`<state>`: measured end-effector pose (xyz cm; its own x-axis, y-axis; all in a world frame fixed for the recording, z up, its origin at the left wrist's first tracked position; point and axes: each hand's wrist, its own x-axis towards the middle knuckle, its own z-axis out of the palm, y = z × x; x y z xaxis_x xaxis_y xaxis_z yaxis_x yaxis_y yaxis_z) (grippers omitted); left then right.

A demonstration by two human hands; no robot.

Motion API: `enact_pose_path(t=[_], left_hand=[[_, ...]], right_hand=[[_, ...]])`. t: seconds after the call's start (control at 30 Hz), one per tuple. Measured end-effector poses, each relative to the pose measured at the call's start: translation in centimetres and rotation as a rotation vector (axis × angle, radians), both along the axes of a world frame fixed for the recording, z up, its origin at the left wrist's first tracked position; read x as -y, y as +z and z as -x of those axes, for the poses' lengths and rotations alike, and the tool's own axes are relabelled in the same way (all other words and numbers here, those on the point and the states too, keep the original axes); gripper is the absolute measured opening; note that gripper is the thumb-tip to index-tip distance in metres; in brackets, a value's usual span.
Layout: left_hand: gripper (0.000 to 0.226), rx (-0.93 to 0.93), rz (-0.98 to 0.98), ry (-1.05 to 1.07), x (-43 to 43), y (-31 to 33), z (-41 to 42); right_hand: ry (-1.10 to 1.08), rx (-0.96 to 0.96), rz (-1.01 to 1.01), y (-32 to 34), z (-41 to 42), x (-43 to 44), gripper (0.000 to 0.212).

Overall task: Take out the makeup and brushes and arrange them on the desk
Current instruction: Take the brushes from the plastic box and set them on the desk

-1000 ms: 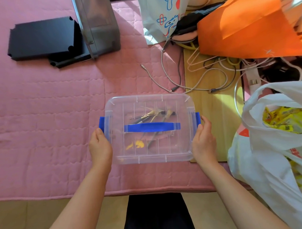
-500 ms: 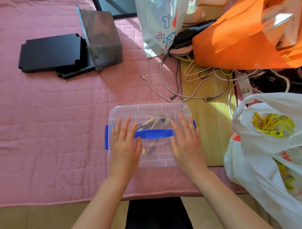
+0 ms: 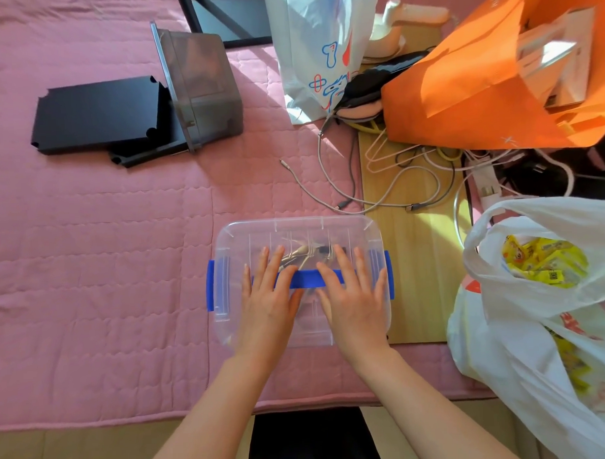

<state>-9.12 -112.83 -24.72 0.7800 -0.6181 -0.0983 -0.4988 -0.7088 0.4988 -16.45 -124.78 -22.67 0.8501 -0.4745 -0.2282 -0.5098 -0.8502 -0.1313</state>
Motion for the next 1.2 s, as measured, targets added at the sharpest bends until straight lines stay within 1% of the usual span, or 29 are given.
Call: enact_pose_path(t=[0.17,0.4,0.53,0.6,0.63,0.77,0.87,0.97,1.03,1.1,1.2], left_hand=[[0.029,0.007,-0.006,0.015,0.3,-0.4,0.5],[0.040,0.019,0.010,0.000,-0.1,0.4,0.9],[0.034,0.055,-0.008,0.006,0.2,1.7,0.3],[0.043,0.064,-0.023,-0.001,0.7,2.6,-0.4],[0.044,0.078,-0.023,-0.010,1.0,2.9,-0.9],[0.033,0.118,-0.015,-0.006,2.7,3.4,-3.8],[0.028,0.157,-0.017,0.004,4.3,3.7,-6.5],[0.030,0.180,-0.011,-0.006,5.7,4.0,-9.3],[0.030,0.178,-0.007,-0.002,6.7,4.1,-11.4],[0.030,0.156,-0.014,0.004,7.6,3.9,-13.4],[0.030,0.085,-0.038,0.002,8.9,2.8,-15.8]], right_hand=[[-0.030,0.027,0.036,-0.2,-0.3,-0.3,0.044],[-0.027,0.063,0.000,0.5,0.1,-0.6,0.042],[-0.032,0.111,-0.011,1.6,-0.5,-0.2,0.039],[-0.025,0.118,0.000,2.2,-1.1,0.4,0.039],[-0.022,0.119,0.004,2.4,-1.6,0.7,0.038],[-0.028,0.111,0.011,3.2,-4.3,2.3,0.036],[-0.026,0.154,0.015,3.5,-7.0,3.8,0.035],[-0.013,0.179,0.019,3.9,-9.6,5.1,0.042],[-0.013,0.157,-0.012,3.9,-11.7,6.2,0.046],[-0.015,0.103,-0.056,3.3,-13.6,7.2,0.044],[0.006,0.057,-0.072,1.8,-16.0,8.7,0.041]])
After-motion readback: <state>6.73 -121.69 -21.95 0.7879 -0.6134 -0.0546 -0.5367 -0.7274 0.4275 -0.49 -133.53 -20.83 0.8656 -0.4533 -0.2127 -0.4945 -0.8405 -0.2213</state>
